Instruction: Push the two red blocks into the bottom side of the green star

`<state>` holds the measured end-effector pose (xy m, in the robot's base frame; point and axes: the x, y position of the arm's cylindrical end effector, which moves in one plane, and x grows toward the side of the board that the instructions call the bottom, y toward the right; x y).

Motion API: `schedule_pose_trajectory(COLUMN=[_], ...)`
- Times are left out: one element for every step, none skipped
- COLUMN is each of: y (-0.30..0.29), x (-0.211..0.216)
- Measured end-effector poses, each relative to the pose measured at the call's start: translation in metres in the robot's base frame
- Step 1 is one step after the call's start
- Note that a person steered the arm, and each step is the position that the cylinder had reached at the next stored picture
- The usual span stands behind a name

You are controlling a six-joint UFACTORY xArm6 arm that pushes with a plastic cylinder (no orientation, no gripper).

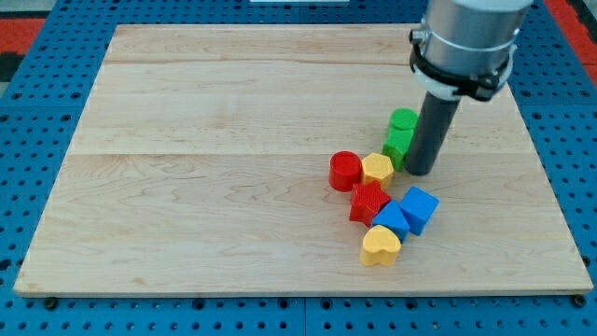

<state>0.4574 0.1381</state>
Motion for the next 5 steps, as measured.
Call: schedule_pose_trajectory(y=[-0.009, -0.022, 0.009, 0.078, 0.104], x=[-0.043, -0.08, -0.041, 0.042, 0.121])
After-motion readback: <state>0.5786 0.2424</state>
